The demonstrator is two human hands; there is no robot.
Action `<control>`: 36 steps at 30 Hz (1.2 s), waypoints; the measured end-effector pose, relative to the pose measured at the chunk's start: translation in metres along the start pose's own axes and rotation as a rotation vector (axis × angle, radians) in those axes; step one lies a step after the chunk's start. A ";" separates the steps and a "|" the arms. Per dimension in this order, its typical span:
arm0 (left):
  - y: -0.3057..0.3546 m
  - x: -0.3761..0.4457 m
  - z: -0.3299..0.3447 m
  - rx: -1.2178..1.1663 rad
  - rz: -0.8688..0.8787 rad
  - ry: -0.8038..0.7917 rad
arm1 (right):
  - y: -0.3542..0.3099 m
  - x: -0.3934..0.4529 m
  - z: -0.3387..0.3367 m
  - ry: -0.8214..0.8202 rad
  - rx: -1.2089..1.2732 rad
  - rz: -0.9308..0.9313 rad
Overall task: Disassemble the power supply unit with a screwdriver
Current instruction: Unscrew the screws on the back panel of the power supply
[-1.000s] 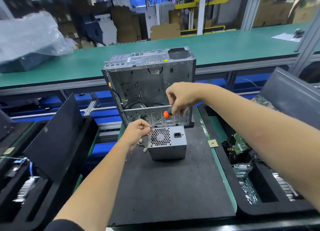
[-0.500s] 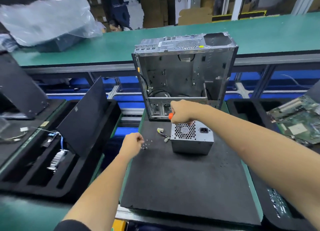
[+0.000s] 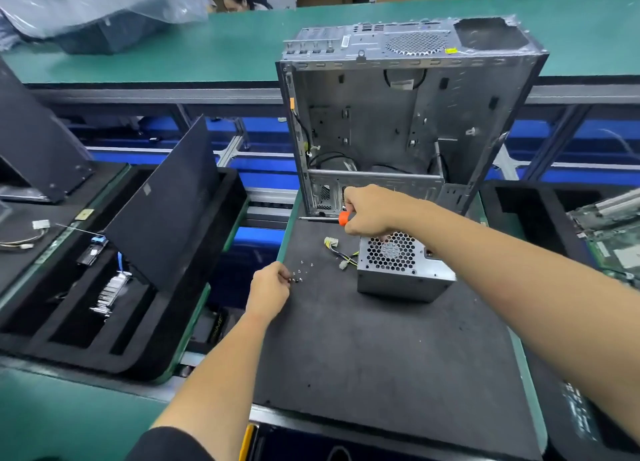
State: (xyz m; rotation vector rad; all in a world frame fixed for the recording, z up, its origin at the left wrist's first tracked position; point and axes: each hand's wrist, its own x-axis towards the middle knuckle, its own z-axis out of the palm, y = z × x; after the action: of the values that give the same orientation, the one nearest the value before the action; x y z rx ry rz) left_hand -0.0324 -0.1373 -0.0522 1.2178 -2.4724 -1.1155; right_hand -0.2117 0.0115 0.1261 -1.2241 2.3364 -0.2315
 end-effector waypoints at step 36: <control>0.242 -0.046 0.070 0.050 0.734 -0.357 | 0.059 -0.142 -0.113 0.323 -0.089 0.152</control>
State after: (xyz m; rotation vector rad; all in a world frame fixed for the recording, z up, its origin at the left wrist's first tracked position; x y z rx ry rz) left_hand -0.1824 0.0291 0.0723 0.0481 -2.8191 -1.1032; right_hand -0.2426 0.1519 0.2515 -1.1105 2.7301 -0.2947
